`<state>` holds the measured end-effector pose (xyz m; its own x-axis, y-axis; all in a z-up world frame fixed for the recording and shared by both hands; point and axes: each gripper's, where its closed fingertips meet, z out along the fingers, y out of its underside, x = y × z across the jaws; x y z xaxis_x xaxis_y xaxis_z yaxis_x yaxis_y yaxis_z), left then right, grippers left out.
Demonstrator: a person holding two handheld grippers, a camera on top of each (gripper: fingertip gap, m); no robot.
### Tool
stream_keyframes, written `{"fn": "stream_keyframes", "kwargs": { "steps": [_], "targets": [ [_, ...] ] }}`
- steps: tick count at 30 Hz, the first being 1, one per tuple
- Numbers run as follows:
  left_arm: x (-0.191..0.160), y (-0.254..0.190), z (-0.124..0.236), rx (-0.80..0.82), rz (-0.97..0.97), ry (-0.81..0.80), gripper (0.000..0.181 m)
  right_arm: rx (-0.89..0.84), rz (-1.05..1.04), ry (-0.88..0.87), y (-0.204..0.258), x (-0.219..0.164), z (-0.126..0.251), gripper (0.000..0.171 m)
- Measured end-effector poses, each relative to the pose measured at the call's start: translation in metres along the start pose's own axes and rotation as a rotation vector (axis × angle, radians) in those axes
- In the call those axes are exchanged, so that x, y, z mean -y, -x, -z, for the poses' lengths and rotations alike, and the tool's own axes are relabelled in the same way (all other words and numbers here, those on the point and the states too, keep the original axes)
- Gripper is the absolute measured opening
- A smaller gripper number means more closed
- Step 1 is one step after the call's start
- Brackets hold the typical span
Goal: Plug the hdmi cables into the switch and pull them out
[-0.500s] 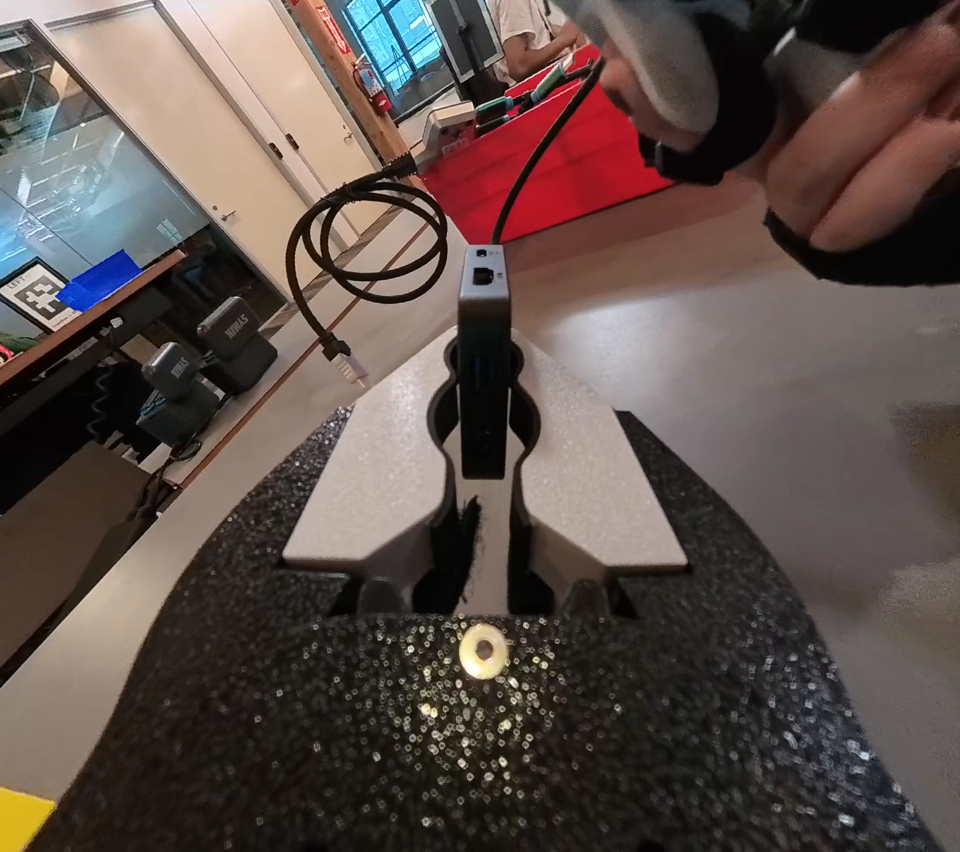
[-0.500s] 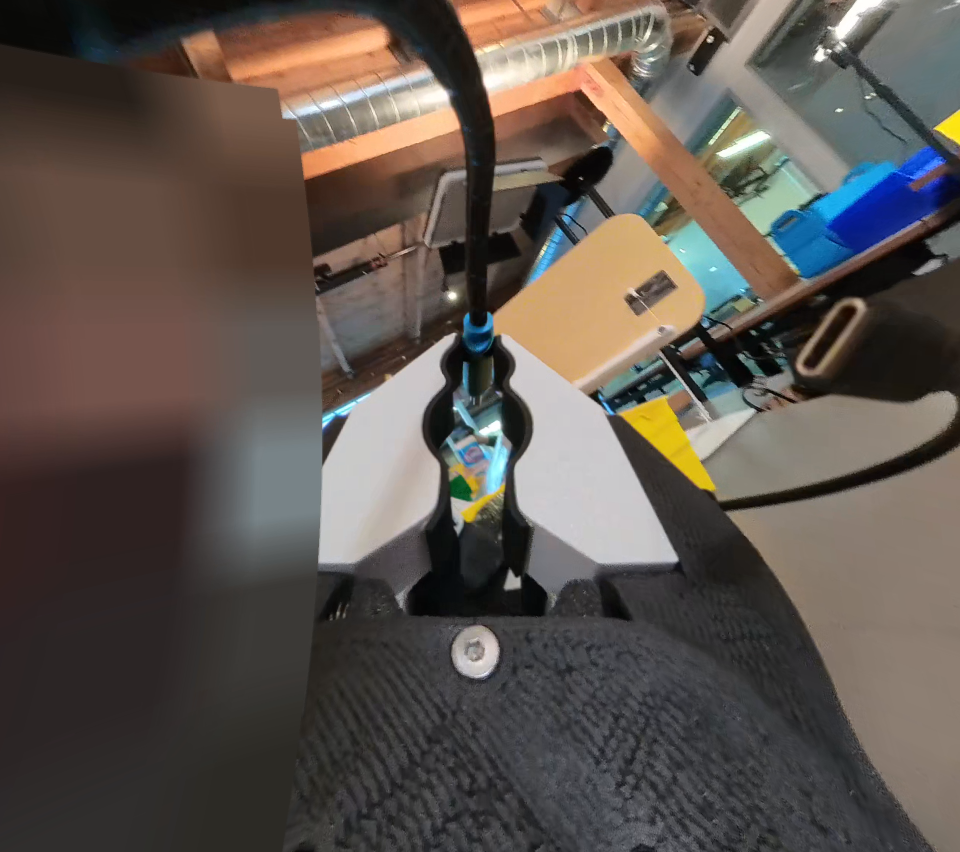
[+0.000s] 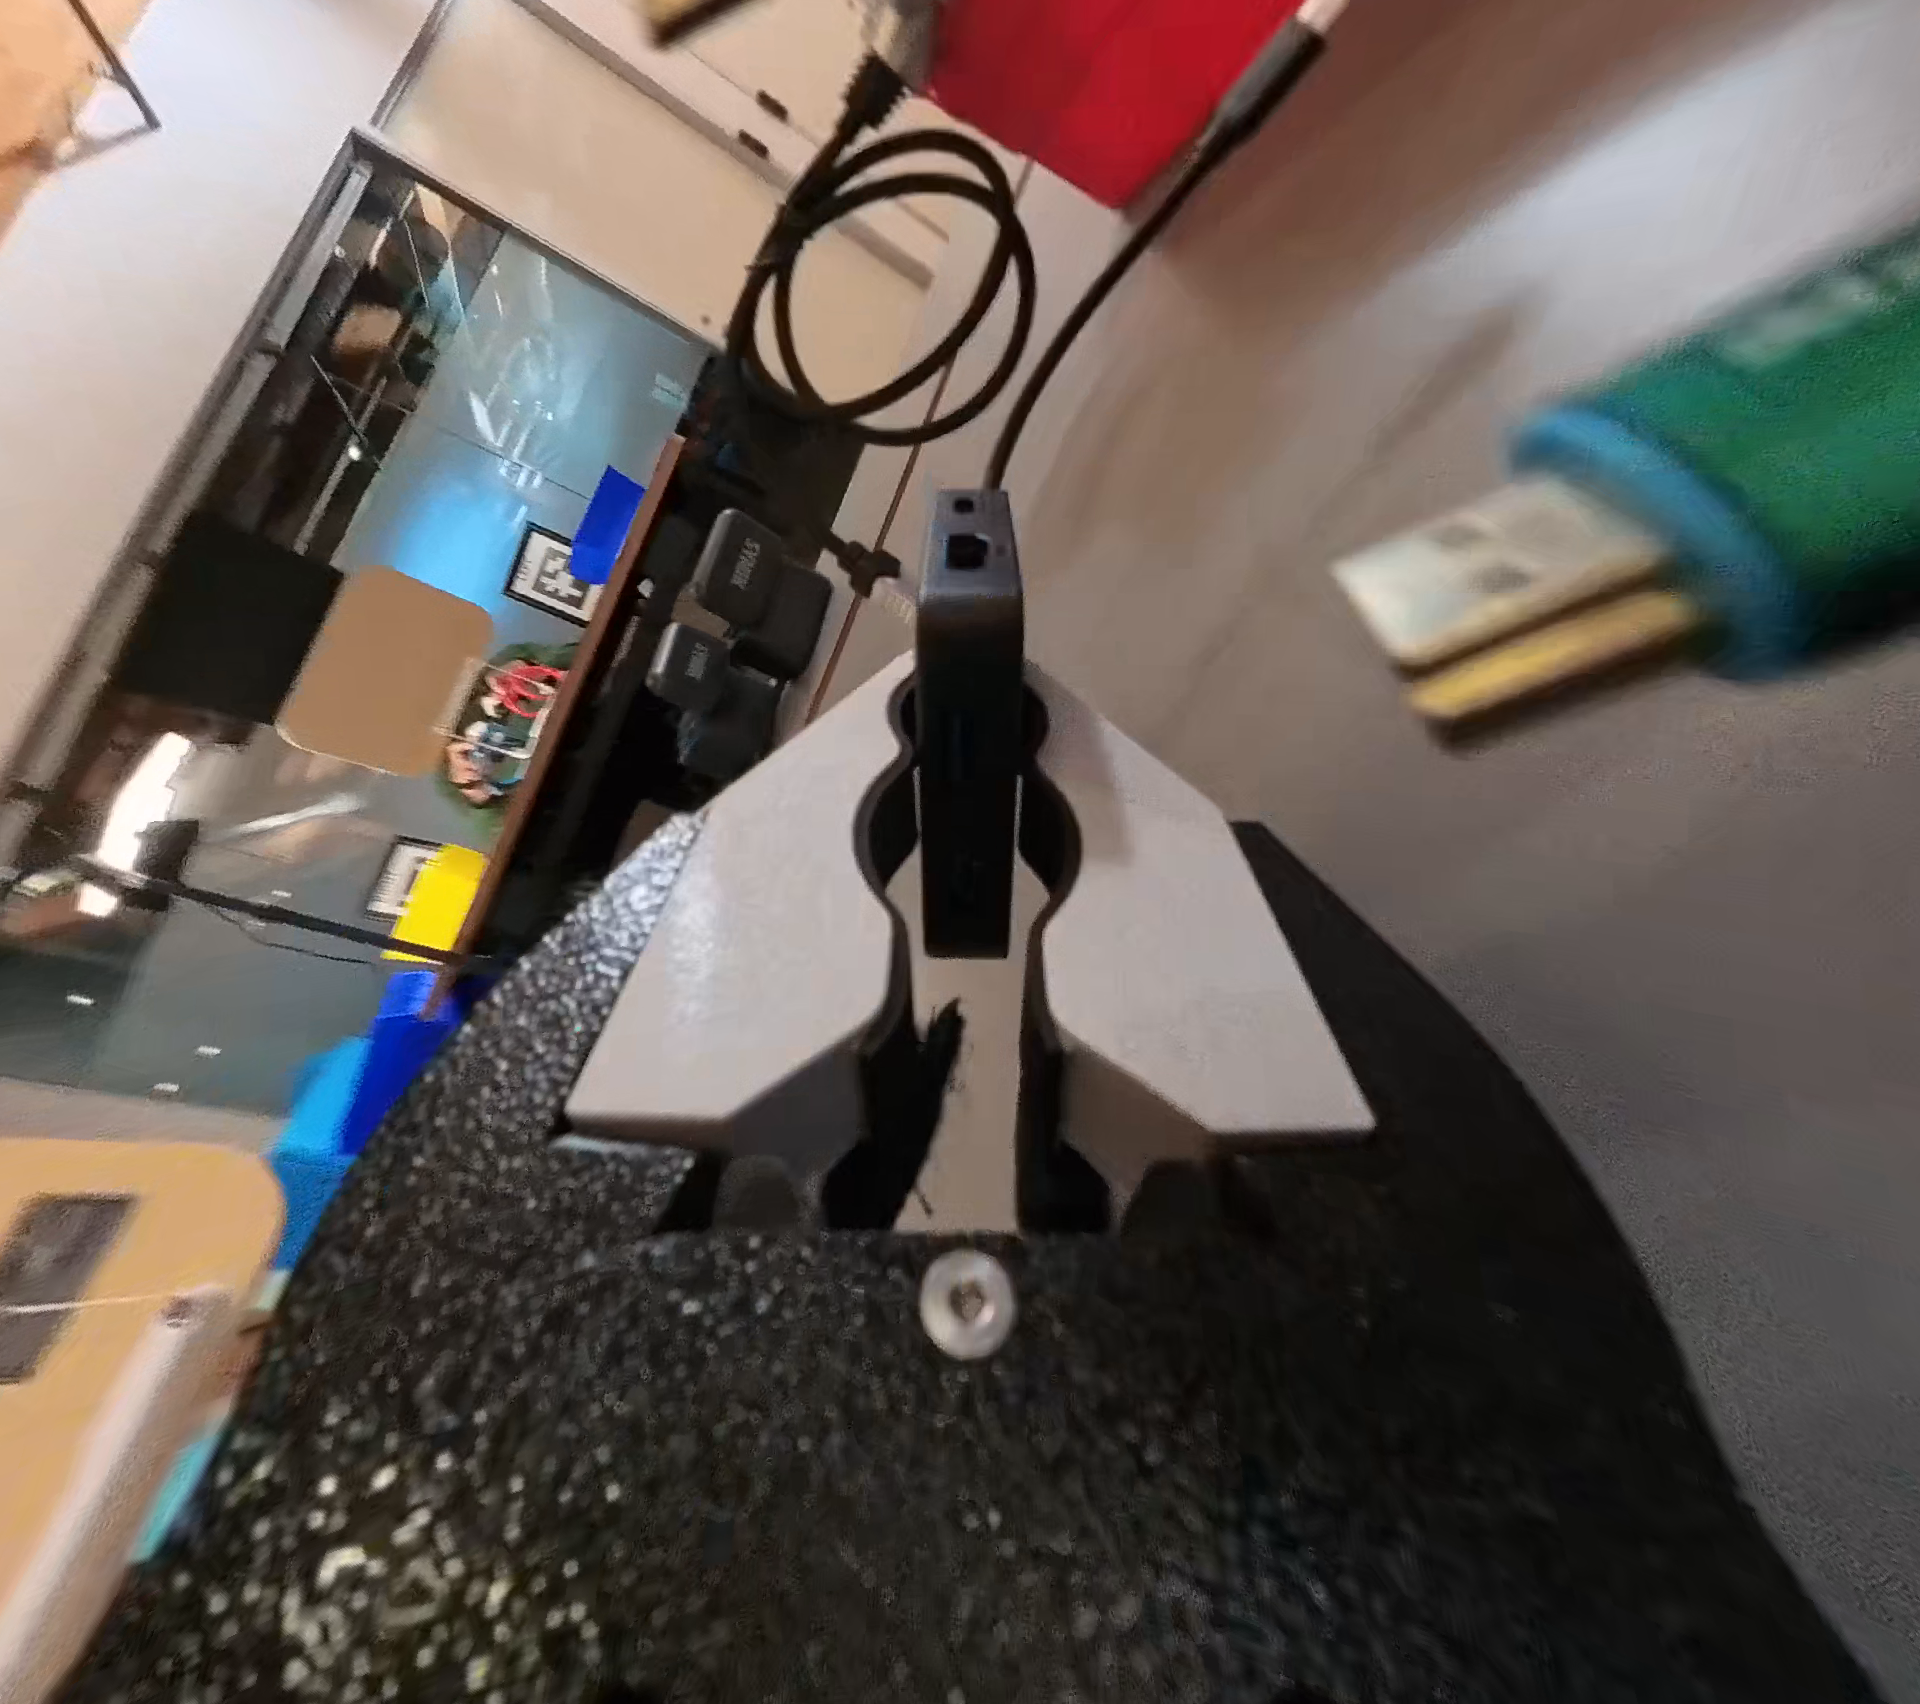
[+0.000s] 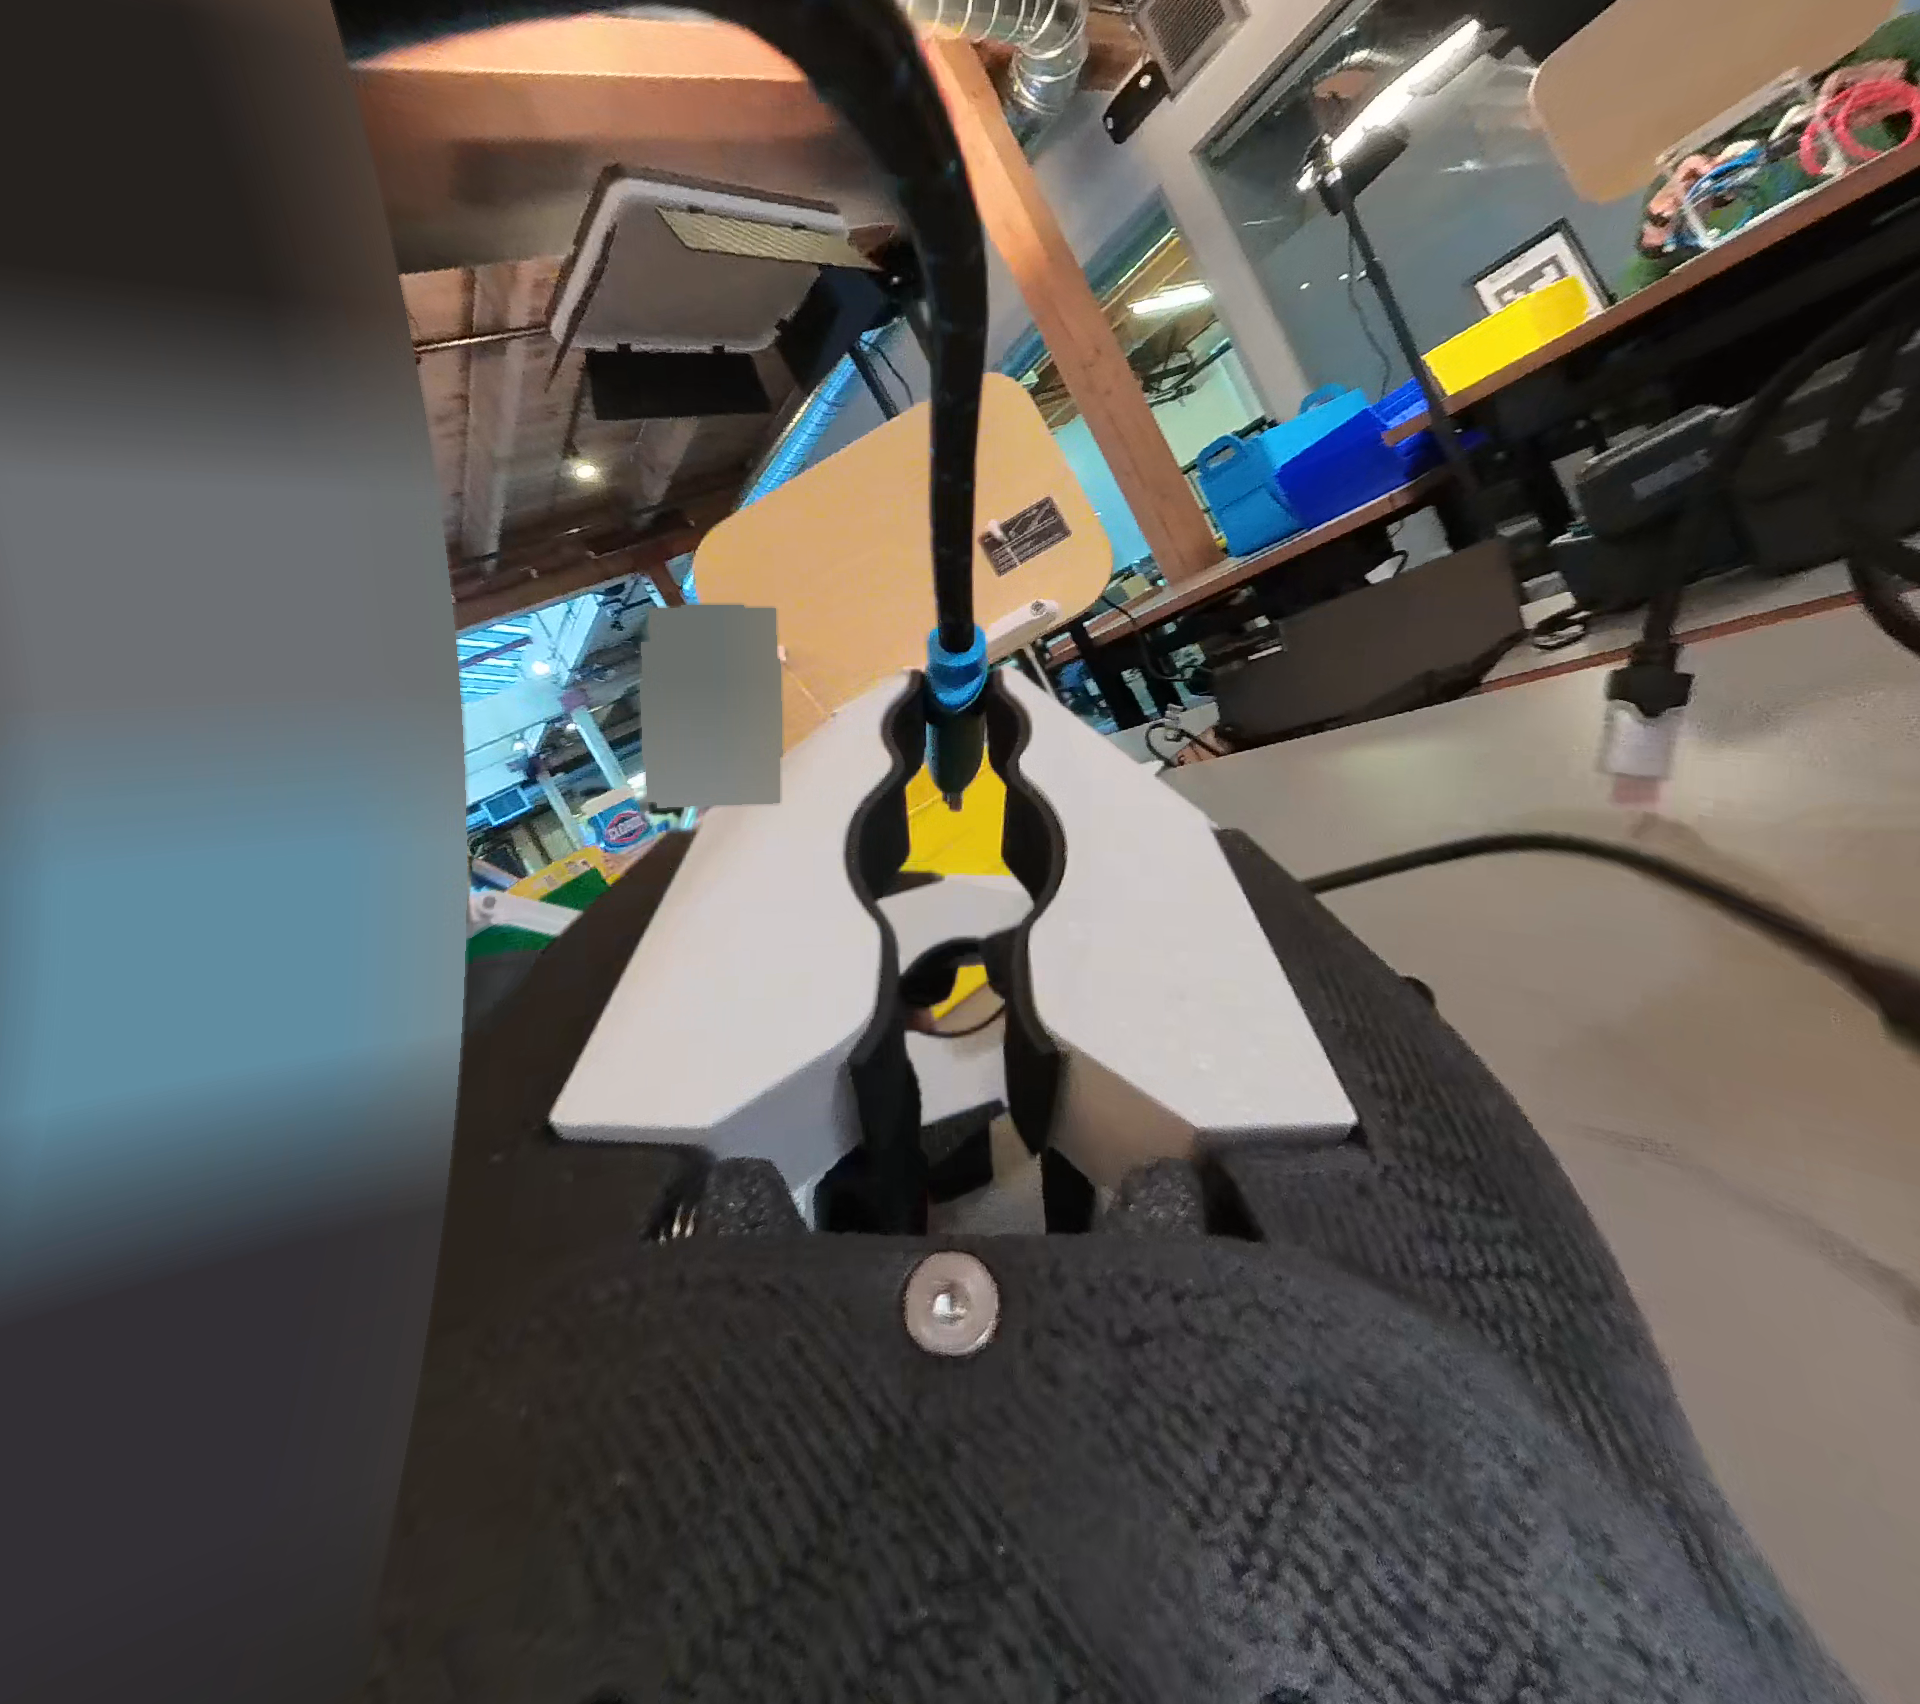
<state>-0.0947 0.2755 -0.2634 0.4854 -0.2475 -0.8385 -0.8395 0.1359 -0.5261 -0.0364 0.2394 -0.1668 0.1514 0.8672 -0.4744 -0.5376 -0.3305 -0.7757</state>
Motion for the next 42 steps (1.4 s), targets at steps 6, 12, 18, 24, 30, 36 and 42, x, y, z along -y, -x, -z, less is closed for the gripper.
{"fn": "stream_keyframes", "kwargs": {
  "steps": [6,12,18,24,30,36,42],
  "targets": [
    [0.012,0.018,0.005,0.189,-0.348,0.055,0.011,-0.134,-0.089,-0.015,-0.023,0.004,0.019,0.009],
    [0.038,0.048,0.019,0.444,-0.634,0.077,0.011,-0.186,-0.422,-0.191,-0.032,0.002,0.027,0.009],
    [0.041,0.055,0.027,0.481,-0.685,0.077,0.011,-0.088,-0.452,-0.186,-0.016,0.008,0.019,0.009],
    [-0.018,-0.003,0.007,0.056,-0.711,0.326,0.011,-0.146,-0.312,-0.147,-0.028,0.023,0.043,0.009],
    [-0.036,-0.041,0.016,-0.234,-0.432,0.514,0.020,-0.169,-0.298,-0.114,-0.042,0.034,0.072,0.009],
    [0.014,-0.071,0.053,-0.748,0.077,0.303,0.077,-0.116,-0.298,-0.073,-0.038,0.033,0.080,0.009],
    [0.010,-0.057,0.050,-0.857,0.361,0.268,0.095,-0.088,-0.314,-0.040,-0.035,0.027,0.079,0.009]
  ]
}}
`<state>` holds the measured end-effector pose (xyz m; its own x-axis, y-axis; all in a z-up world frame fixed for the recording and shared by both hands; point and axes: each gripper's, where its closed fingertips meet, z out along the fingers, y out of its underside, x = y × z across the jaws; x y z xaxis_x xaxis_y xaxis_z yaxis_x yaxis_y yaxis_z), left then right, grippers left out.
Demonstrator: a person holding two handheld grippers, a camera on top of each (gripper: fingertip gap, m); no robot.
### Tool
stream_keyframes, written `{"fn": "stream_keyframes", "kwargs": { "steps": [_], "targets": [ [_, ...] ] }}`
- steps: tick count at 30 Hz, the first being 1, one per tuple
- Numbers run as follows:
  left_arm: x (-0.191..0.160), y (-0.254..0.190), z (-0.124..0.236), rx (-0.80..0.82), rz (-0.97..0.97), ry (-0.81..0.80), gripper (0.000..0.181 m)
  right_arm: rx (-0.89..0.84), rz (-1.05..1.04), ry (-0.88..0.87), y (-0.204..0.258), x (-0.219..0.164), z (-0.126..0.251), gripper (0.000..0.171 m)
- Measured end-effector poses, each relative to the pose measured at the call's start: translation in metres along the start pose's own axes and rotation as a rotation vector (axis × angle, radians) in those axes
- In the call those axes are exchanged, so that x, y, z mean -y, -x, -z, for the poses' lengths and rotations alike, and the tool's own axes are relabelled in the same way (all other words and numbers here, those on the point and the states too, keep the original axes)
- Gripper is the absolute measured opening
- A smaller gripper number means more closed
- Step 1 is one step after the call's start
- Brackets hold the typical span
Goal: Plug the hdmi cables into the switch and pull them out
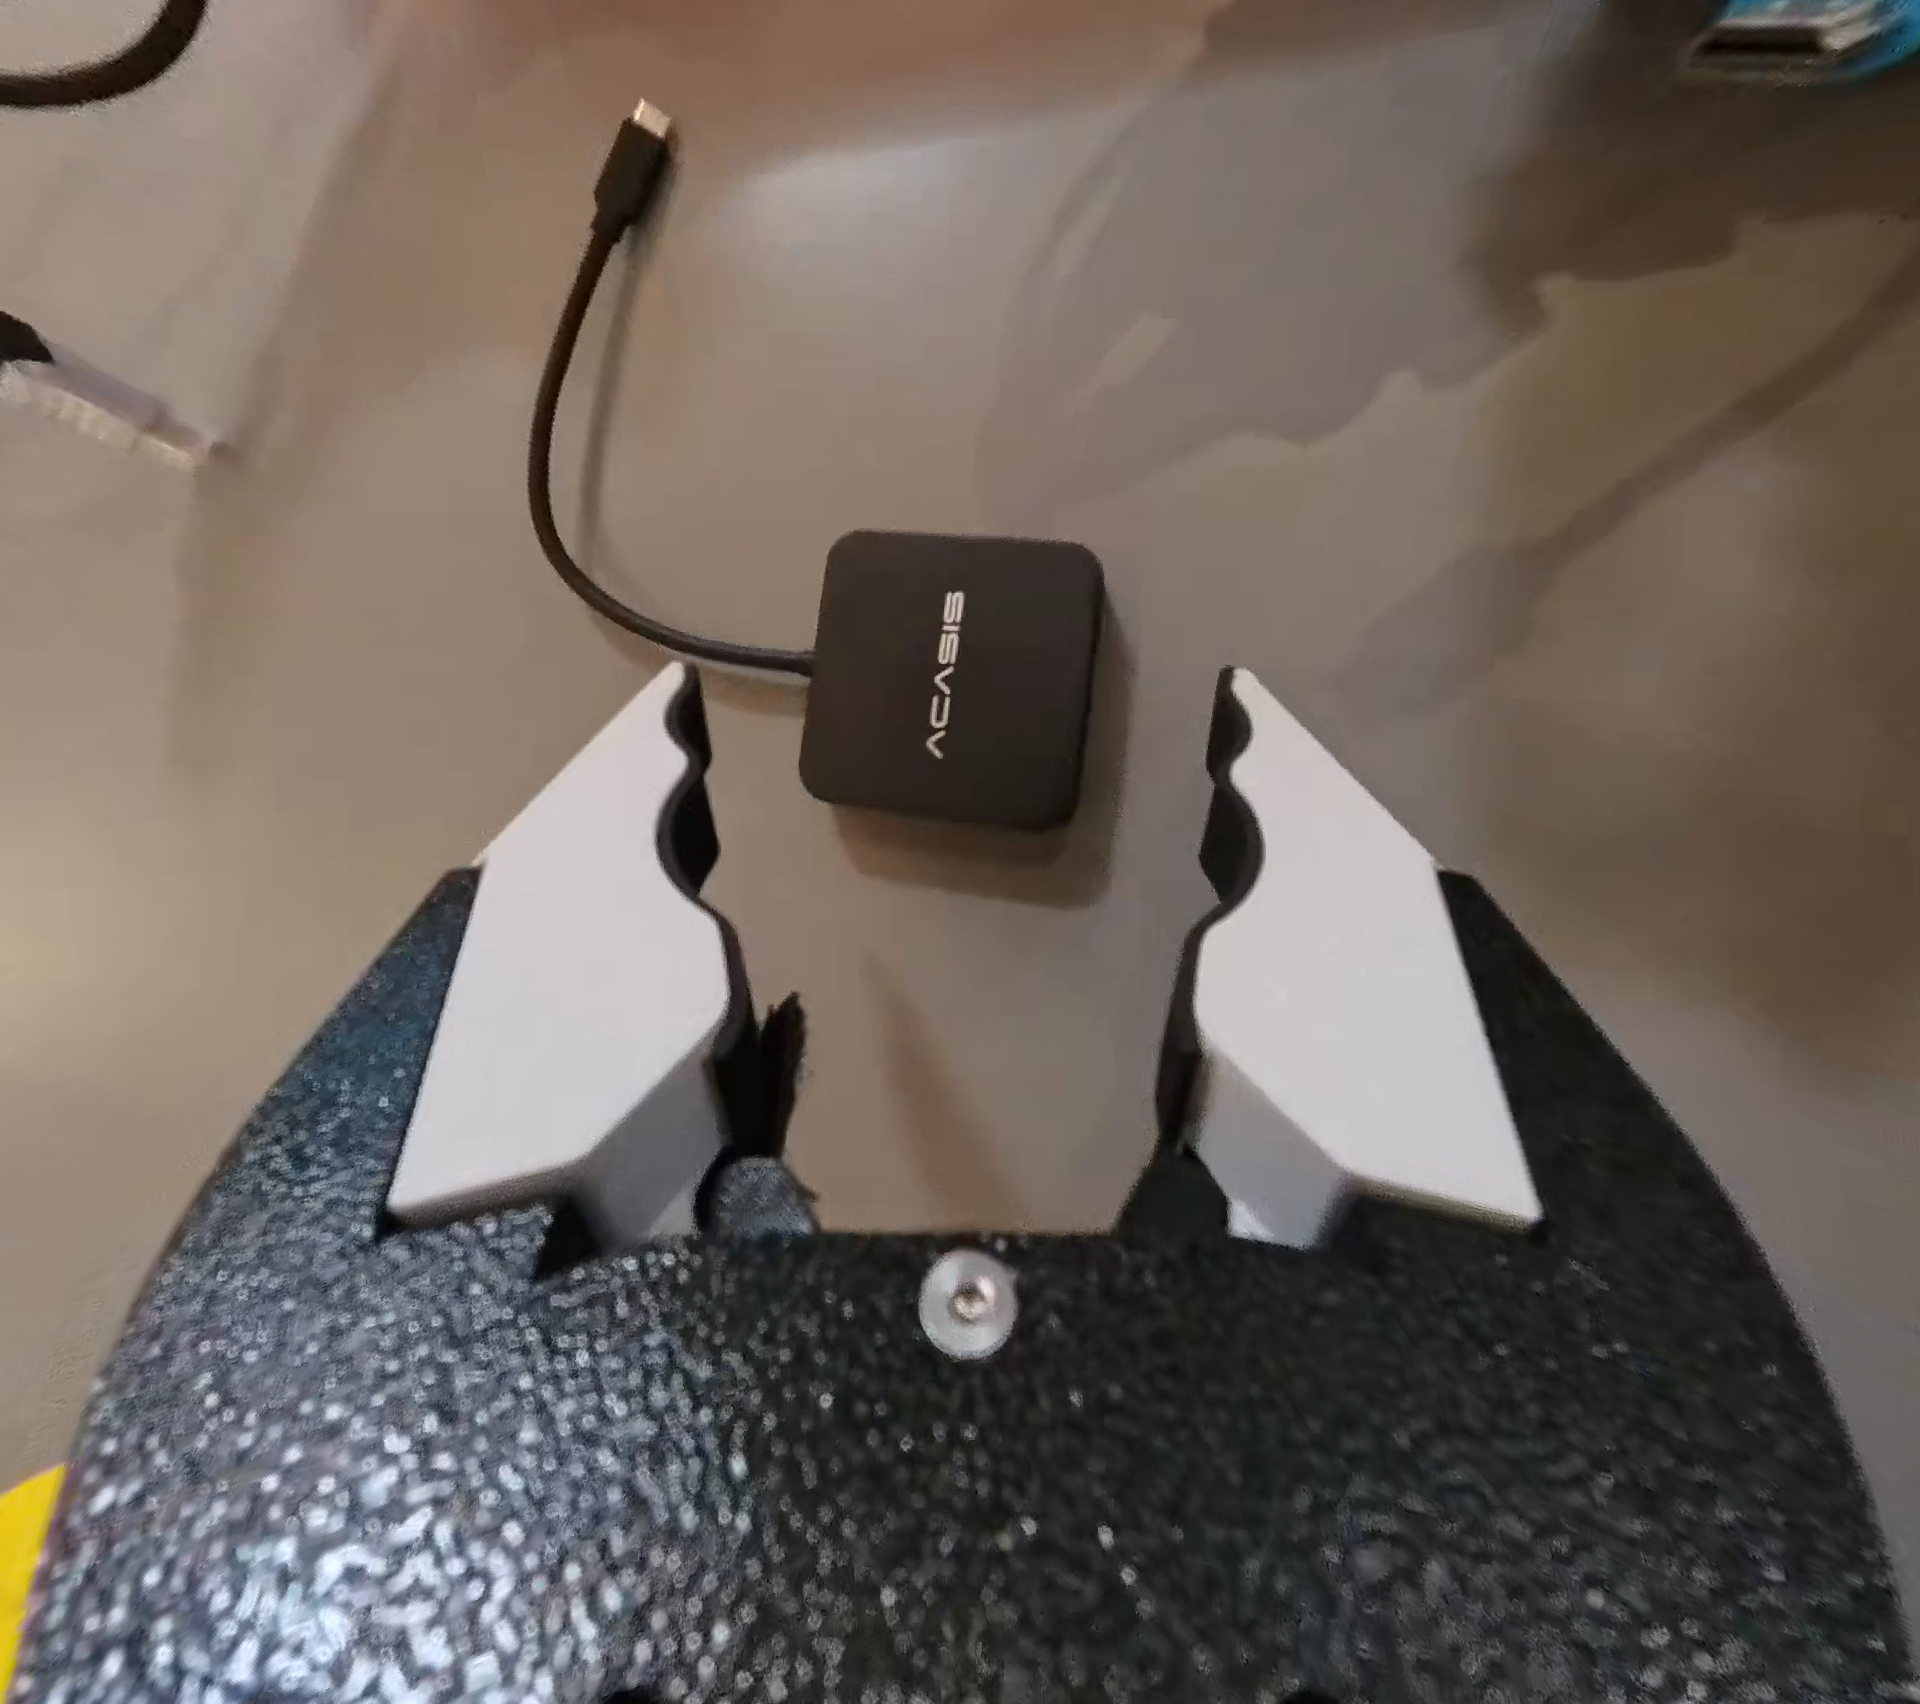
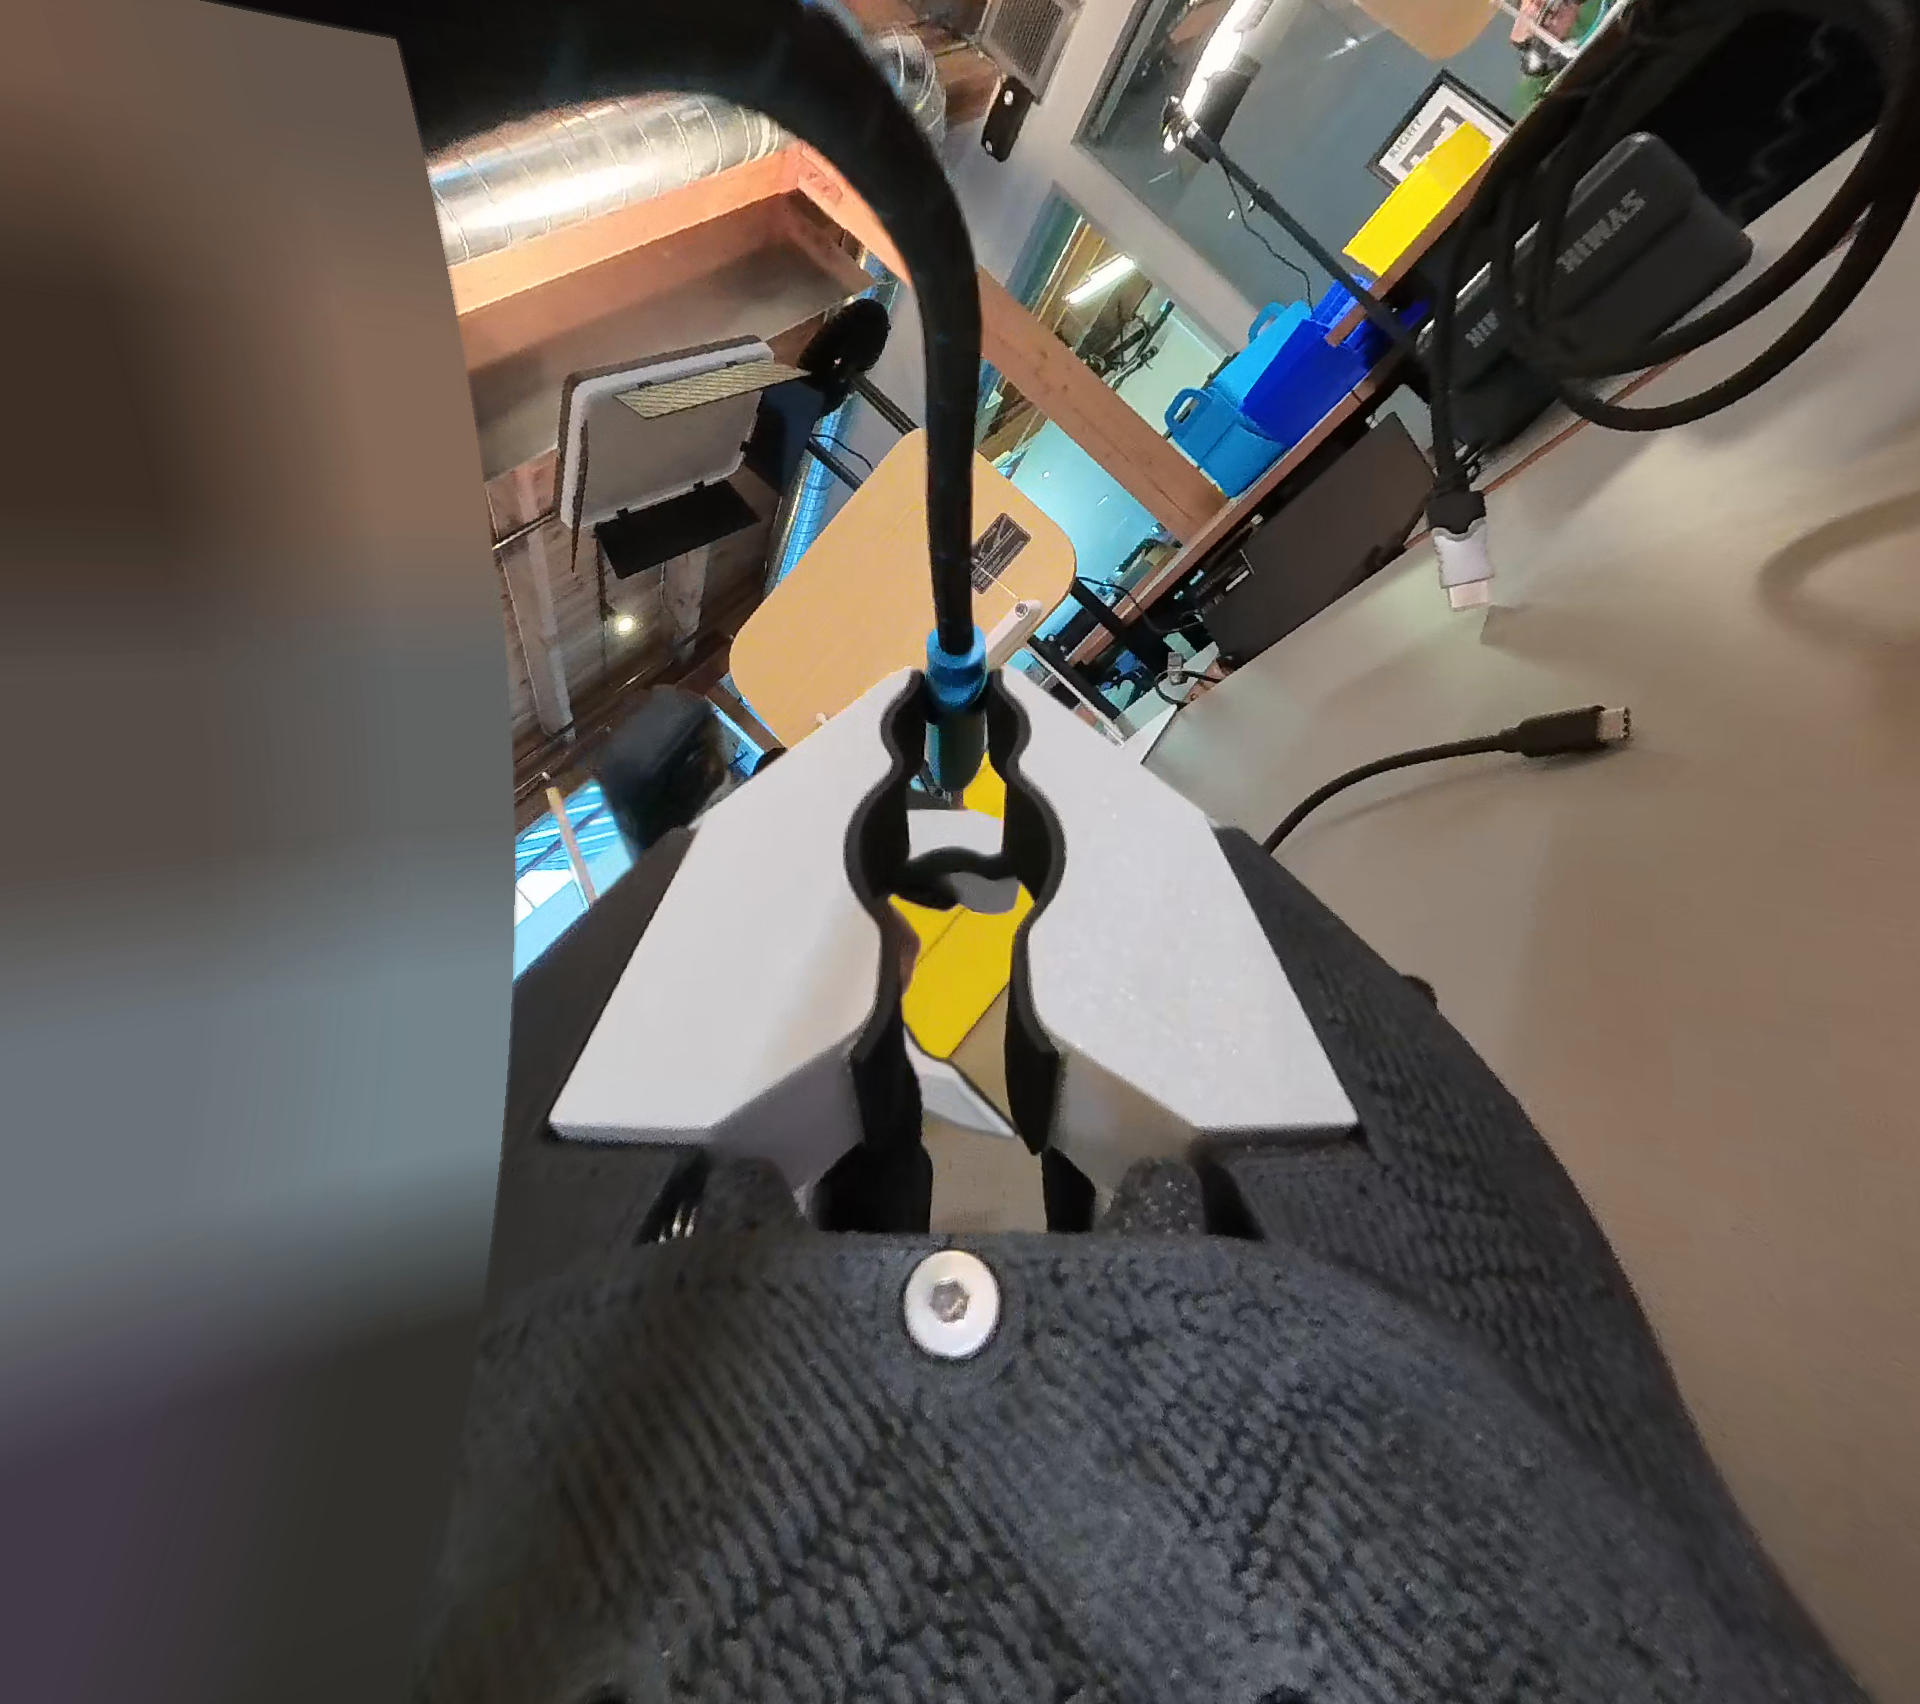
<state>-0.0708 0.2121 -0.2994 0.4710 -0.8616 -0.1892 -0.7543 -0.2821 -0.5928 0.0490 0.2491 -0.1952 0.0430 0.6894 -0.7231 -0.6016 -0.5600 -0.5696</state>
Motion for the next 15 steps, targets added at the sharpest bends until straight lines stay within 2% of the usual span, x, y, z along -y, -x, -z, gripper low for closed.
{"fn": "stream_keyframes", "kwargs": {
  "steps": [5,11,15],
  "targets": [
    [-0.018,0.007,-0.017,-0.048,0.039,0.045,0.086,0.010,-0.045,0.005,0.000,-0.004,-0.001,0.009],
    [-0.020,0.000,-0.020,-0.144,0.087,0.059,0.066,0.002,-0.053,0.029,-0.003,-0.008,-0.001,0.009],
    [-0.018,0.001,-0.019,-0.110,0.054,0.061,0.064,-0.035,-0.060,0.052,-0.011,-0.013,-0.002,0.008]
  ]
}}
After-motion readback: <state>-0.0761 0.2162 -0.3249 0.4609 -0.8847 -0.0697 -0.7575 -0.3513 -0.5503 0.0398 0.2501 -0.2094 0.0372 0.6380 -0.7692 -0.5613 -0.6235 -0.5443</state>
